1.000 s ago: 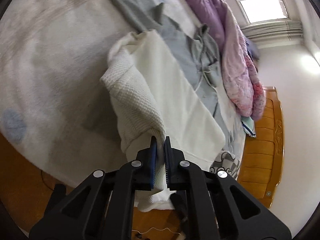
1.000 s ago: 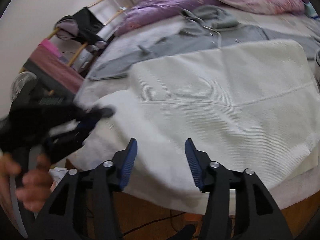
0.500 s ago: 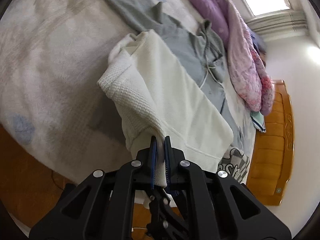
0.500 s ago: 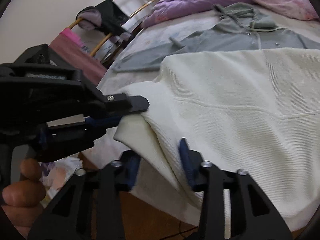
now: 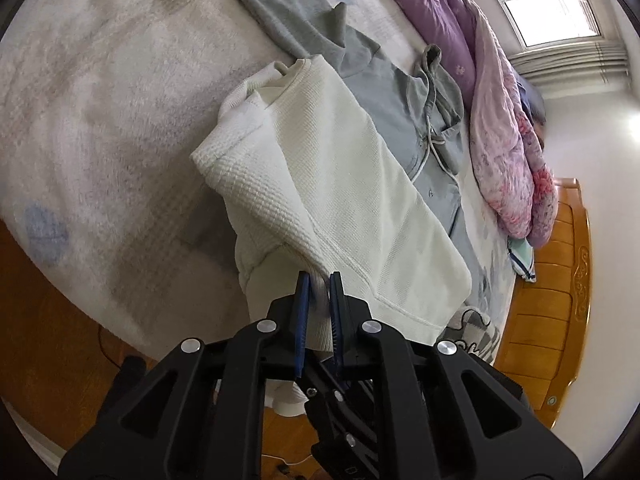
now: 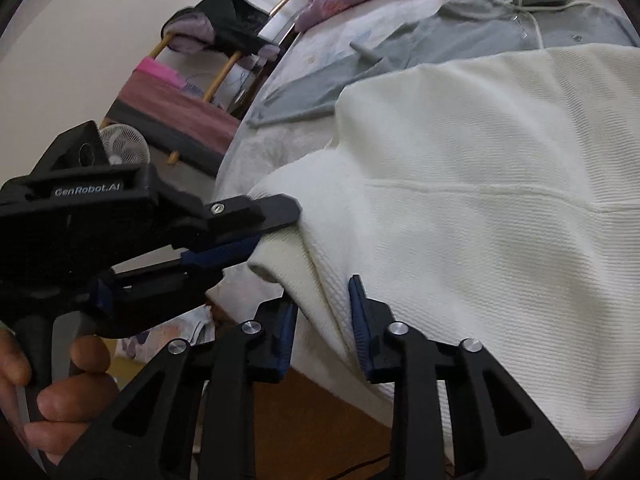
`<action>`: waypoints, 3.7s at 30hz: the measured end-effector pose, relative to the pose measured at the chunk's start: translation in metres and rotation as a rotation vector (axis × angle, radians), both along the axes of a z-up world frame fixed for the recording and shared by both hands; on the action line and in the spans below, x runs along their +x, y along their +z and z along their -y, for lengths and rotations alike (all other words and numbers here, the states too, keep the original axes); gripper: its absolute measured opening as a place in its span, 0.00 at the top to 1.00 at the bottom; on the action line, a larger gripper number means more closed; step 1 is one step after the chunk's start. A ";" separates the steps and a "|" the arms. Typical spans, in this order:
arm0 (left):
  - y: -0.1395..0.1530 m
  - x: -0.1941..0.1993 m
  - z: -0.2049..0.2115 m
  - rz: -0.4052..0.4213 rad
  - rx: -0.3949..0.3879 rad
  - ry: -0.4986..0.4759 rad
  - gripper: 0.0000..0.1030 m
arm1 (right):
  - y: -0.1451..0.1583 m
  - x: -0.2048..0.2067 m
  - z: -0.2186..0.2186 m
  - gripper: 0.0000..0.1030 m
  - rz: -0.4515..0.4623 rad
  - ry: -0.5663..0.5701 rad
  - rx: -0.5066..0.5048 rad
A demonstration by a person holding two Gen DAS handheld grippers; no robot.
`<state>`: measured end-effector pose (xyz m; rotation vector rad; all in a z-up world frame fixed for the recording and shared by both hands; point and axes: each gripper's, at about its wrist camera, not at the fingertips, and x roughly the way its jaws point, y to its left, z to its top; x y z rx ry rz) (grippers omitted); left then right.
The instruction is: Fold large clothes
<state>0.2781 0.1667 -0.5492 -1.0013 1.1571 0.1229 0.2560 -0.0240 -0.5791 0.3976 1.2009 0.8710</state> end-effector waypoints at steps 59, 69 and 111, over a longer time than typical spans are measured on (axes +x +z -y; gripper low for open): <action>-0.117 0.017 0.210 -0.107 -0.015 -0.326 0.40 | -0.052 -0.076 0.331 0.34 -0.420 -1.058 0.116; -0.055 0.034 0.217 0.012 -0.043 -0.441 0.75 | -0.084 -0.108 0.308 0.19 -0.572 -1.324 0.547; -0.124 0.173 0.191 -0.034 -0.137 -0.298 0.12 | -0.054 0.011 0.304 0.77 -0.452 -1.102 0.429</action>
